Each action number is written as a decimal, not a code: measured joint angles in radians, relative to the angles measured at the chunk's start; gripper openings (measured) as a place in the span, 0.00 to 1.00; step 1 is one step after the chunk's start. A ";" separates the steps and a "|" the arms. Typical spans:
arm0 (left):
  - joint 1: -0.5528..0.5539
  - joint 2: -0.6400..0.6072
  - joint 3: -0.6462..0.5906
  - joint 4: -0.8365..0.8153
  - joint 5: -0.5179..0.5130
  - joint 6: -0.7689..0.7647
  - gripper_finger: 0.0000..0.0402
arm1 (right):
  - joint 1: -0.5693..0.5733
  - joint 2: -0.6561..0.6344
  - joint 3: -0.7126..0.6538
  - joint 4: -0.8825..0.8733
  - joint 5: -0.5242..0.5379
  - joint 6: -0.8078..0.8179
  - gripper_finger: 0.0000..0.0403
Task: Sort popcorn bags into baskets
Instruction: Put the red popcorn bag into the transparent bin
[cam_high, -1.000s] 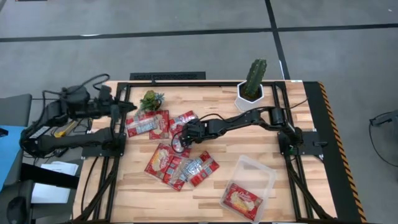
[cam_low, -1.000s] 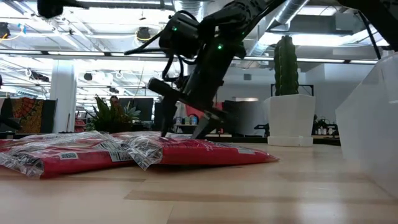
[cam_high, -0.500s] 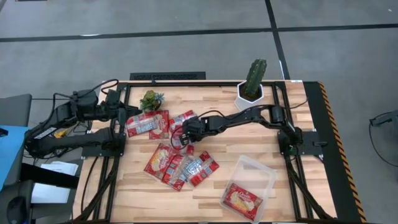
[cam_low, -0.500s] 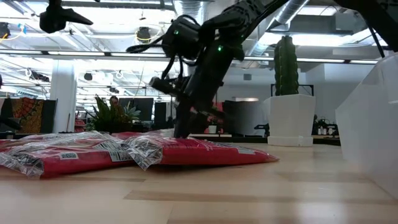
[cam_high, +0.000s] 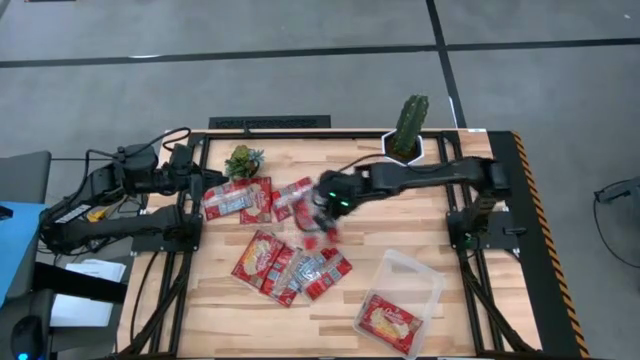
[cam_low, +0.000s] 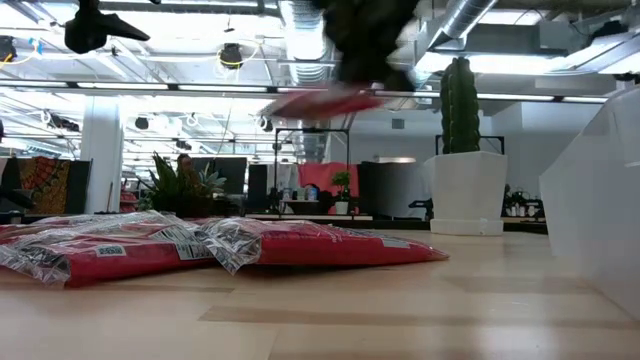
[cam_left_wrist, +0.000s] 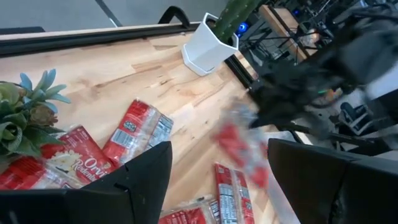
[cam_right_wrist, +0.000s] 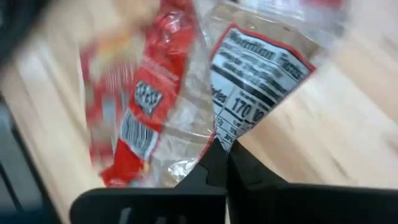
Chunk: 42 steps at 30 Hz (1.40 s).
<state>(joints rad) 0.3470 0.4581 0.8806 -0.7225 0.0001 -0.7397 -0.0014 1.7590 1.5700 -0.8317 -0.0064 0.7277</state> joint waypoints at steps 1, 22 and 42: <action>0.000 0.001 0.000 0.000 -0.003 0.003 0.63 | 0.020 -0.030 0.000 -0.062 0.001 -0.016 0.01; 0.000 0.006 0.000 0.003 -0.053 0.012 0.63 | 0.512 -0.166 -0.125 -0.548 -0.022 0.052 0.06; 0.000 0.006 0.000 0.002 -0.065 0.013 0.63 | 0.550 -0.166 -0.313 -0.433 -0.101 0.043 0.24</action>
<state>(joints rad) 0.3473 0.4644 0.8806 -0.7209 -0.0647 -0.7269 0.5484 1.5929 1.2570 -1.2650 -0.1074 0.7704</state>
